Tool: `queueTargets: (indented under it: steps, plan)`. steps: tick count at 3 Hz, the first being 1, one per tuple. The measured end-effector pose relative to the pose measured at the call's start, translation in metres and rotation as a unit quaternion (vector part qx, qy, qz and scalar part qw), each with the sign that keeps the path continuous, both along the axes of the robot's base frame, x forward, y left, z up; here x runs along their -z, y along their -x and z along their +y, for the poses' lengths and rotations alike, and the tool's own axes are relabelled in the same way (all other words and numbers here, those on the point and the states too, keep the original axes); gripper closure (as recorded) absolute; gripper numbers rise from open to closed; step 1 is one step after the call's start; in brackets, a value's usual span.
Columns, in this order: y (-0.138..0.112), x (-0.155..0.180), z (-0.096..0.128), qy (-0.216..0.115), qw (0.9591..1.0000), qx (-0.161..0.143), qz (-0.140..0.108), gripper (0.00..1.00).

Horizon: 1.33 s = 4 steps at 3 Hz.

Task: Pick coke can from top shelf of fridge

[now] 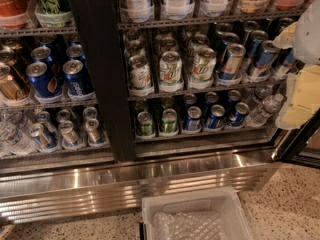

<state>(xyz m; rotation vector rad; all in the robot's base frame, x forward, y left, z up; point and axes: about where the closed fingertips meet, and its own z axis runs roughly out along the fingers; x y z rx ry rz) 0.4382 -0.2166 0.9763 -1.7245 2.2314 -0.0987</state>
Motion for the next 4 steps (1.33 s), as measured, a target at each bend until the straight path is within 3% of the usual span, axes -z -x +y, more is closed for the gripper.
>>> queueTargets:
  steps: [1, 2, 3, 4]
  plan:
    - [0.000, 0.000, 0.000, 0.000, 1.0000, 0.000, 0.000, 0.00]
    - [-0.019, 0.004, -0.016, -0.024, 0.9982, 0.055, 0.010, 0.00]
    - [-0.038, 0.003, -0.044, -0.046, 0.9852, 0.164, -0.020, 0.00]
    - [-0.050, -0.010, -0.063, -0.057, 0.9701, 0.224, -0.074, 0.00]
